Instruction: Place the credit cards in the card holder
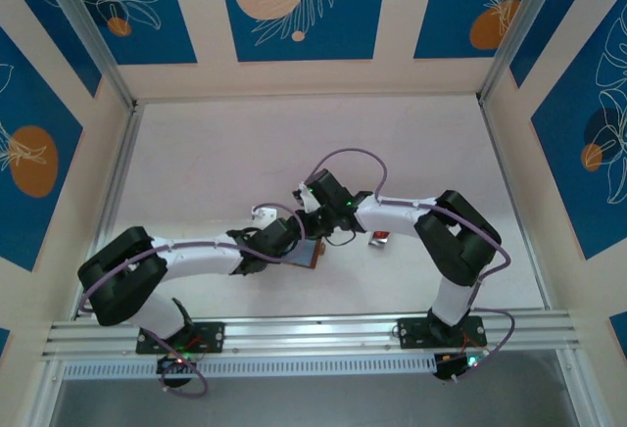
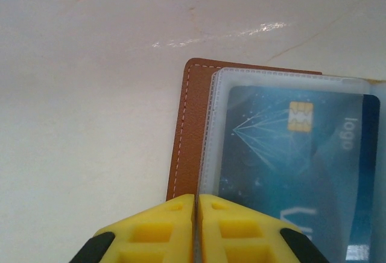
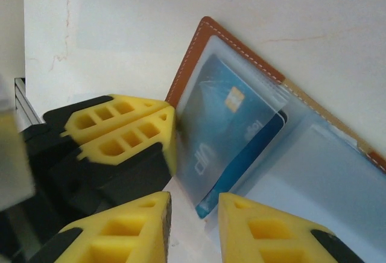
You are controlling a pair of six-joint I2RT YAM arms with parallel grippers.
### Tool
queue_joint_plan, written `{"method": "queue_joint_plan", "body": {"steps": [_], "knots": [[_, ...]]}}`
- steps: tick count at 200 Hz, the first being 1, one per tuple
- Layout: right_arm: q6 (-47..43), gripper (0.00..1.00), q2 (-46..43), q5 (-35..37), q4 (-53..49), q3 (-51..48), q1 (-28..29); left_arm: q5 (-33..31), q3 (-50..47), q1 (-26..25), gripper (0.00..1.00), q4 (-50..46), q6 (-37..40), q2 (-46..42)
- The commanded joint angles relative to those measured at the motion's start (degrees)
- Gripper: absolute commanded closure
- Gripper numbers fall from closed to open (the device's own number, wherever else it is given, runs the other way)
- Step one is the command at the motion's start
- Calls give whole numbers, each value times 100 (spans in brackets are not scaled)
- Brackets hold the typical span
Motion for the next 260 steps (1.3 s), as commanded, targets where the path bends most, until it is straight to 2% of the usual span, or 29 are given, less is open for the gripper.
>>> {"method": "queue_joint_plan", "body": {"steps": [1, 8, 33, 45, 107, 140, 217, 260], "knots": [[-279, 73, -143, 148, -740, 178, 54, 314, -101, 54, 90, -42, 13, -27], [-268, 75, -146, 199, -779, 187, 65, 308, -106, 54, 90, -51, 13, -66], [-188, 95, -46, 467, -1054, 248, 182, 299, -138, 54, 89, -113, -8, -326], [-171, 100, 32, 570, -1132, 265, 294, 245, -141, 54, 89, -210, -11, -479], [-63, 100, 436, 1140, -1695, 305, 402, 80, -224, 173, 84, -637, -4, -1232], [-223, 100, 557, 1342, -2008, 385, 309, 340, -326, 472, 85, -535, -1, -1005], [-775, 100, 223, 1503, -2506, 653, 58, 774, -166, 476, 90, 149, 268, -106], [-836, 100, -27, 1311, -2591, 969, 72, 715, -290, 467, 92, 99, 103, -368]]}}
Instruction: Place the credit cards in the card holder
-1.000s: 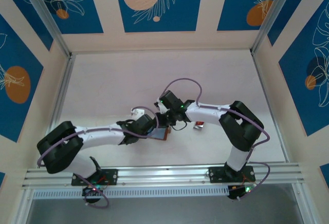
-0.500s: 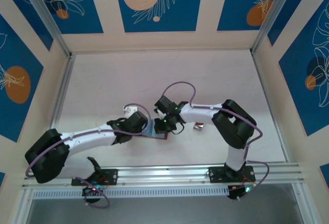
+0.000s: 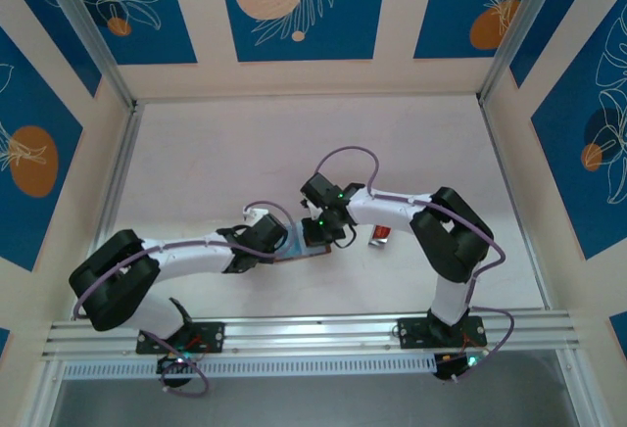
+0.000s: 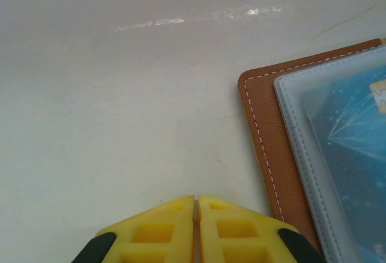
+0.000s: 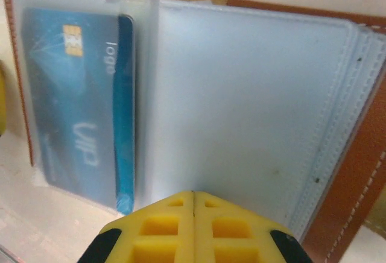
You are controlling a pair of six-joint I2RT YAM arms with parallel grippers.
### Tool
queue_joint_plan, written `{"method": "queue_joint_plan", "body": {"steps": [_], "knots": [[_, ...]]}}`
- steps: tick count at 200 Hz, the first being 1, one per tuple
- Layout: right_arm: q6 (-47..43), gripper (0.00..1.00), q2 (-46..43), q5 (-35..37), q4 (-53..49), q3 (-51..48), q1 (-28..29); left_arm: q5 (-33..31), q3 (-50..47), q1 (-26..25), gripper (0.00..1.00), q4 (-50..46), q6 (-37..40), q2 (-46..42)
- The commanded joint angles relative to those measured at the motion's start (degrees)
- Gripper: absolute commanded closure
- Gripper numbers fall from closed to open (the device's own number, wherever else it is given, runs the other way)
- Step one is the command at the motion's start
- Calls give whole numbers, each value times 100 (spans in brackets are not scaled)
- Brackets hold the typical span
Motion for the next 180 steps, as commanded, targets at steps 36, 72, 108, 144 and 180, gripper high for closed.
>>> {"method": "queue_joint_plan", "body": {"steps": [36, 72, 108, 144, 180], "knots": [[-199, 100, -227, -191, -243, 490, -26, 137, 17, 15, 90, -108, 26, -727], [-221, 100, 104, -258, -241, 757, -44, 208, 233, 19, 90, -73, 90, -462], [-170, 100, 360, -357, -152, 830, -54, 230, 268, 32, 90, 164, 62, -75], [-133, 100, 542, -392, -89, 795, -54, 309, 255, 30, 91, 420, 89, 300], [-110, 100, 691, -369, -49, 777, -54, 365, 153, 29, 91, 534, 30, 495]]}}
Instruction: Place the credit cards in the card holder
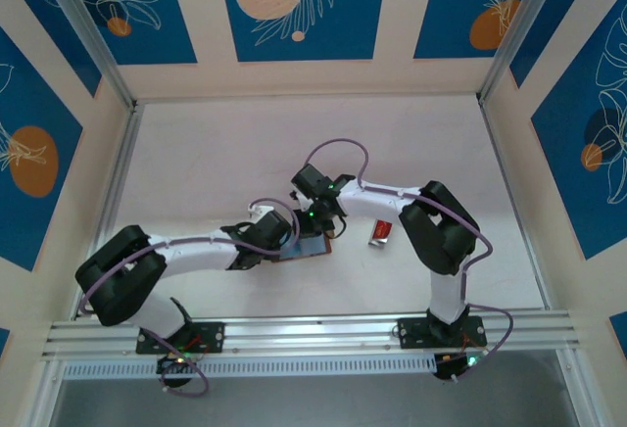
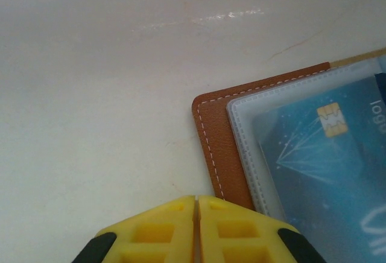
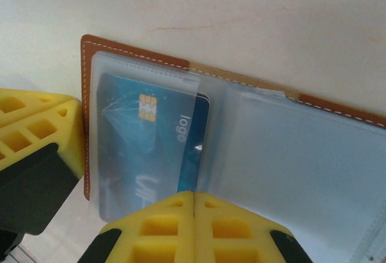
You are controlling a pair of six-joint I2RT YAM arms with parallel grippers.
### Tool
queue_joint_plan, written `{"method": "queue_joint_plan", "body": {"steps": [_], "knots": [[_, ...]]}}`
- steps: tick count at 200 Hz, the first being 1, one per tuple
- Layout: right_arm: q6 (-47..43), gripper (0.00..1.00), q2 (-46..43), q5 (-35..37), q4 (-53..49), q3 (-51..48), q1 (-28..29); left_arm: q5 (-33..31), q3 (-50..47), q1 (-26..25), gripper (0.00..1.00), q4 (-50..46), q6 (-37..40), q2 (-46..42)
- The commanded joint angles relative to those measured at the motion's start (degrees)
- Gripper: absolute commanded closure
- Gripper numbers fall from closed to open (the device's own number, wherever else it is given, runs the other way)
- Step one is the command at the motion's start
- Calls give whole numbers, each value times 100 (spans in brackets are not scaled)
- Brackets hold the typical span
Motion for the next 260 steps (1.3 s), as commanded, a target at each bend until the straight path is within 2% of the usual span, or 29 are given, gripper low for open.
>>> {"method": "queue_joint_plan", "body": {"steps": [1, 54, 177, 201, 229, 240, 249, 260], "knots": [[11, 100, 128, -124, -26, 49, -29, 149, -13, 31, 92, 228, 2, 249], [21, 100, 292, 17, -70, 32, -31, 146, -94, 34, 92, 218, -69, 203], [470, 100, 418, -828, 511, 49, 274, 211, -6, -18, 93, 332, -34, 444], [400, 100, 230, -515, 369, 49, 222, 187, -15, -24, 93, 327, -60, 442], [48, 100, -195, 321, -241, 209, 182, 116, -111, -18, 93, 371, -119, 375], [-95, 96, -313, 563, -447, 264, 138, 116, -142, -18, 93, 424, -122, 376], [-186, 88, -357, 689, -562, 294, 83, 126, -161, -15, 93, 456, -131, 390], [-285, 83, -383, 806, -651, 321, 11, 134, -177, -21, 93, 477, -134, 400]]}}
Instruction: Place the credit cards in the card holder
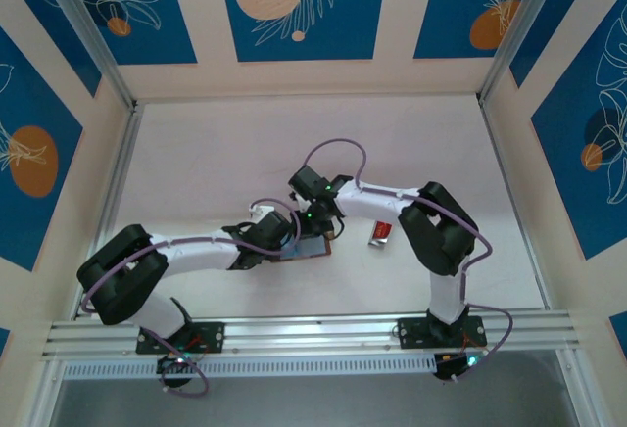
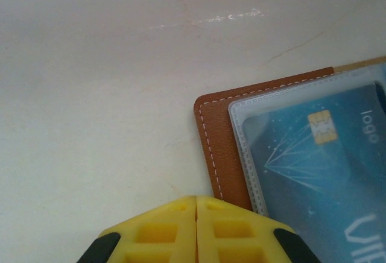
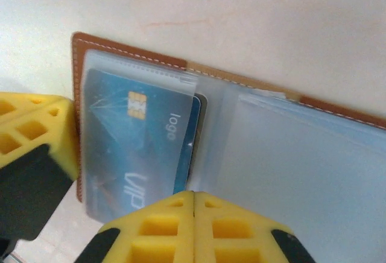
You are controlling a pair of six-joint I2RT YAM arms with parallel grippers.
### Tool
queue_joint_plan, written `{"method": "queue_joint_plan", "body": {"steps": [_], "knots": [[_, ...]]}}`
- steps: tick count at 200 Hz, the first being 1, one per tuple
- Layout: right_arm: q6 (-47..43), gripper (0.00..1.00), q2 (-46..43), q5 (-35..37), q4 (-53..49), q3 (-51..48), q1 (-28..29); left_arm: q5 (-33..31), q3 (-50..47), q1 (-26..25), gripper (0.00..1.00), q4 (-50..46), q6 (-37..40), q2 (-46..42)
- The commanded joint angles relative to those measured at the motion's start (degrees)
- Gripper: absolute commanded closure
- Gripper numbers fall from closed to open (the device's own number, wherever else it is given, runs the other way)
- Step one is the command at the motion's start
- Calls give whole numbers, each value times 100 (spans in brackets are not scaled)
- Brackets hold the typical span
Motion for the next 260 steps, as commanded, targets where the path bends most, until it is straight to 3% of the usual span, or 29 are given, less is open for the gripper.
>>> {"method": "queue_joint_plan", "body": {"steps": [1, 63, 147, 207, 260], "knots": [[-388, 82, -300, 482, -449, 206, -101, 202, -203, 13, 93, 465, -104, 337], [-572, 79, 24, 919, -610, 346, -297, 187, -272, 10, 93, 510, -120, 266], [-547, 76, 592, 737, -492, 302, -250, 182, -283, 12, 93, 510, -123, 240], [-339, 75, 395, -889, 97, 92, -216, 196, -248, 10, 93, 533, -111, 308], [-35, 75, 388, -1819, 611, -9, -237, 264, -259, 12, 93, 581, -44, 258]]}}
